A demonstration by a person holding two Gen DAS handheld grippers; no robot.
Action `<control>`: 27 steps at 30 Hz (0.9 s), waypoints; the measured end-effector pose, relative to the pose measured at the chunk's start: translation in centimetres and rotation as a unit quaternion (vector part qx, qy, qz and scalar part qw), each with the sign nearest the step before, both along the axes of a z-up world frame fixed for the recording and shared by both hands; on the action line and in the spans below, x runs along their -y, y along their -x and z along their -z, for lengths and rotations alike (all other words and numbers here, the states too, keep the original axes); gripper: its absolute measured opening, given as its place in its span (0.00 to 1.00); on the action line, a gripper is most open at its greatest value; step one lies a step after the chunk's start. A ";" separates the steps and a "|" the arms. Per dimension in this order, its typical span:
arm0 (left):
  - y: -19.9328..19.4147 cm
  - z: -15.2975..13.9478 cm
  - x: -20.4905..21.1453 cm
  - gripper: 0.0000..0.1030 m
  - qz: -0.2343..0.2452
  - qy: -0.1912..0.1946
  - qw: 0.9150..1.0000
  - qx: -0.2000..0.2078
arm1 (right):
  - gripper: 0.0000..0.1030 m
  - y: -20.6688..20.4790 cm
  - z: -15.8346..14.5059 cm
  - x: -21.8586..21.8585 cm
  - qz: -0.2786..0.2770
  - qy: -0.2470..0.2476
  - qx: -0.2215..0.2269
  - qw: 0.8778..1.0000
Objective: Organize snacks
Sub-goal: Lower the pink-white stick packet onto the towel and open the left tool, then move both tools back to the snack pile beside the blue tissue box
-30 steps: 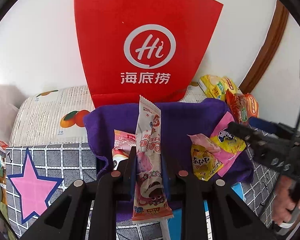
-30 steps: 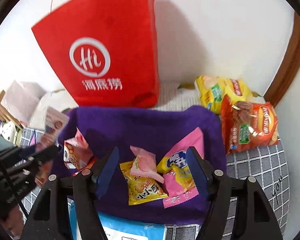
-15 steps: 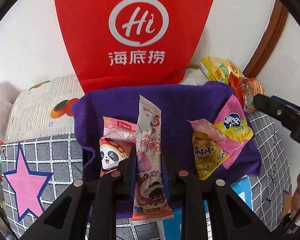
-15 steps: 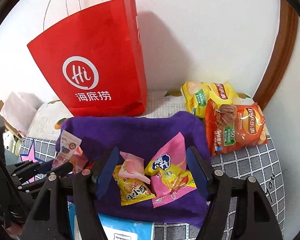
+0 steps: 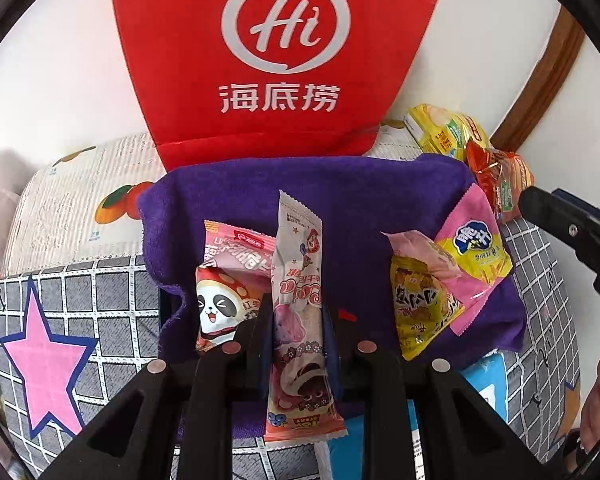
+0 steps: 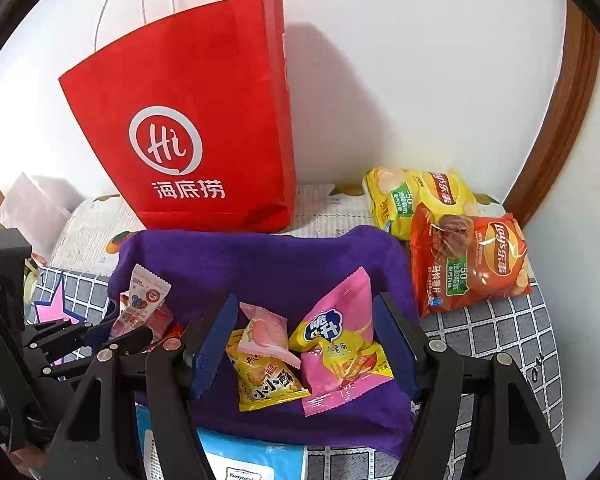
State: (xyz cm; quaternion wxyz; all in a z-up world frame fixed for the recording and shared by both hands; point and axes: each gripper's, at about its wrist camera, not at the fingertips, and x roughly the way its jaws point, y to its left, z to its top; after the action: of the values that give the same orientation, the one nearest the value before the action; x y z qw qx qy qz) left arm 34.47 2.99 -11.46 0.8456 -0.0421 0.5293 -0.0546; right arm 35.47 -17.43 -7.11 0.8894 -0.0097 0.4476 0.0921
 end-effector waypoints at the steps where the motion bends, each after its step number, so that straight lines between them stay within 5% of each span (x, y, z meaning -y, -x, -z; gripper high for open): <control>1: -0.1 0.0 -0.1 0.21 -0.002 0.000 1.000 0.001 | 0.68 0.0 0.0 -0.1 -0.001 0.001 0.000 1.000; 16: -0.2 -0.3 -1.1 0.22 -0.027 0.000 1.000 0.005 | 0.68 0.1 0.3 -1.0 -0.012 0.022 0.001 1.000; 27: 0.3 -1.5 -1.3 0.39 -0.027 0.006 0.999 0.020 | 0.67 0.2 0.3 -1.6 -0.021 0.032 0.005 0.999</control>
State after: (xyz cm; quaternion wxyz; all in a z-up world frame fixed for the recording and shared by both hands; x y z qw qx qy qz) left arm 34.19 4.26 -9.93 0.8572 -0.0599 0.5103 -0.0358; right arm 35.26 -15.87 -7.36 0.8885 -0.0478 0.4460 0.0967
